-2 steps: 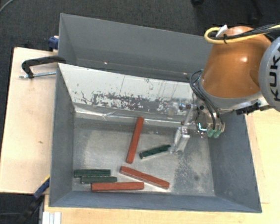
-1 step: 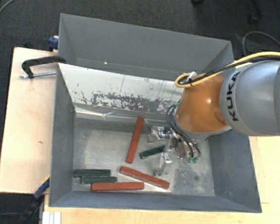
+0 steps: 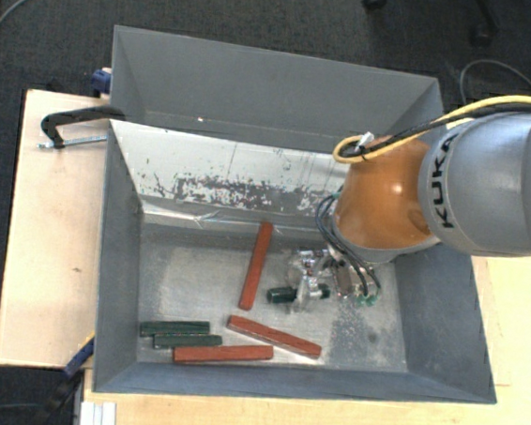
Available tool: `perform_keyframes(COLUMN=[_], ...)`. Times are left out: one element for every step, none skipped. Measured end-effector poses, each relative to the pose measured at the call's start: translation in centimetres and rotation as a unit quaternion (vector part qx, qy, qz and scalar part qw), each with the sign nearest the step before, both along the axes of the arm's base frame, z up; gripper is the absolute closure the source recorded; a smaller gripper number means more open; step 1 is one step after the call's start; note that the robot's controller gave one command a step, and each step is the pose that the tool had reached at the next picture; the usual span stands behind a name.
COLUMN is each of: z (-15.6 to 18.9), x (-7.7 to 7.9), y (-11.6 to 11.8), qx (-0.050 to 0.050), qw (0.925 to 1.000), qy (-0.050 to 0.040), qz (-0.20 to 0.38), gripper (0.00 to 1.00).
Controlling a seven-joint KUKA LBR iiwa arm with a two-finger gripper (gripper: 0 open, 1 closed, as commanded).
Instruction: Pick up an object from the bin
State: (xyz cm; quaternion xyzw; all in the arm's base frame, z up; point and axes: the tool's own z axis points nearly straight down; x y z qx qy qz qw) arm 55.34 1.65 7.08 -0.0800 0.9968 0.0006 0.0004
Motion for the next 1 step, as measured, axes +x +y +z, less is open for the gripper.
perform_keyframes(z=[13.53], x=[-0.61], y=[2.04], qx=[0.000], qw=[0.9999], qy=[-0.0072], qz=[0.009], gripper=[1.00])
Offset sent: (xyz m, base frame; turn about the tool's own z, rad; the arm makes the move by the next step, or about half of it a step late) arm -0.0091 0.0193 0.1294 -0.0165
